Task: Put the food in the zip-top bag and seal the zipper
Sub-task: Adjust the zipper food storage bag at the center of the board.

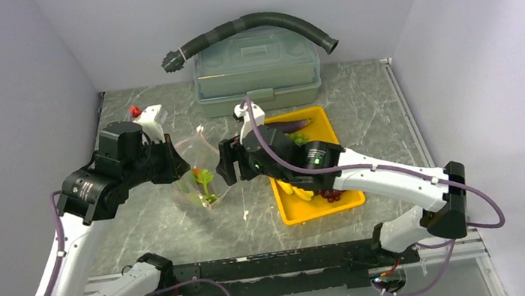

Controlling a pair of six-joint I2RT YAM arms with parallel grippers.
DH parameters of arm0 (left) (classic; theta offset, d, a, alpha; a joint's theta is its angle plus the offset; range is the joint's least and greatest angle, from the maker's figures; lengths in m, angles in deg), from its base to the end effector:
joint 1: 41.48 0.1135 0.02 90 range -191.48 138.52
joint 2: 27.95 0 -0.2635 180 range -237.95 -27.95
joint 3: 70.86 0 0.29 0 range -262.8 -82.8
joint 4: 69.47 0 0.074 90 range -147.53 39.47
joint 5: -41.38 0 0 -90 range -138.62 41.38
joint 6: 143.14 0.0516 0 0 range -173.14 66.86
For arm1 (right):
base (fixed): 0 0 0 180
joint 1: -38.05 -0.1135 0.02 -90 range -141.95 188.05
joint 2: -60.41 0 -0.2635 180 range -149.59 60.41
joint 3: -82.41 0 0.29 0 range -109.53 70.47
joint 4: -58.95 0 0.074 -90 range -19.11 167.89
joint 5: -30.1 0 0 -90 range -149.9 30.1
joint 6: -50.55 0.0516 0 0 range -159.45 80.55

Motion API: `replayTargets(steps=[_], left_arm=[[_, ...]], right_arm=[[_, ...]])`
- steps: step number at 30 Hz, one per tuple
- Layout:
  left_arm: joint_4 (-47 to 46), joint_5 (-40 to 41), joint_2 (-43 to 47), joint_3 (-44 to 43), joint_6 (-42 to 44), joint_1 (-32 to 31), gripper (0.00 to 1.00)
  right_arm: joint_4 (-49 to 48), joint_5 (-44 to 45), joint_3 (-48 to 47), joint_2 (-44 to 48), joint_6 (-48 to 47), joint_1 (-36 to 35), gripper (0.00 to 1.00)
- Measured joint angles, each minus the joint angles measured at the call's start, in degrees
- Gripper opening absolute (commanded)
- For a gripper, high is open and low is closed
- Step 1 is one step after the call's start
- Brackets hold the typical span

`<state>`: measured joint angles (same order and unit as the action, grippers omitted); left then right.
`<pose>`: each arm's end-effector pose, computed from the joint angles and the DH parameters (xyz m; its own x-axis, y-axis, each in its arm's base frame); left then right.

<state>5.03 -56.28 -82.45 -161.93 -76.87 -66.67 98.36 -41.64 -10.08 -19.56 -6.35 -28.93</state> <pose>0.1768 -0.0908 0.4239 -0.7173 -0.1034 -0.6891 0.2494 0.8853 -0.3924 0.1584 0.3314 0.3802 -0.5658 -0.0055 -0.8245 -0.5441 0.7539 0.3683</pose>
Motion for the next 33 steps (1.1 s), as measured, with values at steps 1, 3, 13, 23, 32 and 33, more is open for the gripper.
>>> replayTargets(steps=[1, 3, 13, 23, 32, 33], left_arm=[[0.3, 0.0, -0.1, -0.5, 0.0, 0.0, 0.0], [0.8, 0.0, -0.3, -1.2, 0.0, 0.0, 0.0], [3.9, 0.0, -0.8, -4.8, 0.1, 0.0, 0.0], [9.6, 4.4, -1.2, -10.0, 0.9, 0.0, 0.0], [15.1, 8.5, 0.3, -11.5, 1.0, 0.0, 0.0], [15.2, 8.5, 0.3, -11.6, 1.0, -0.2, 0.0]], right_arm=[[0.0, 0.3, 0.0, -0.5, 0.2, 0.0, 0.66], [0.1, 1.0, -0.1, -2.0, 0.5, 0.0, 0.54], [3.7, 2.9, -7.0, -8.4, -0.3, 0.0, 0.0], [5.7, 1.9, -17.2, -14.2, -2.2, 0.1, 0.0], [4.2, -4.5, -14.7, -14.4, -1.7, 7.7, 0.0], [3.3, -5.6, -13.7, -14.1, -1.5, 8.1, 0.0]])
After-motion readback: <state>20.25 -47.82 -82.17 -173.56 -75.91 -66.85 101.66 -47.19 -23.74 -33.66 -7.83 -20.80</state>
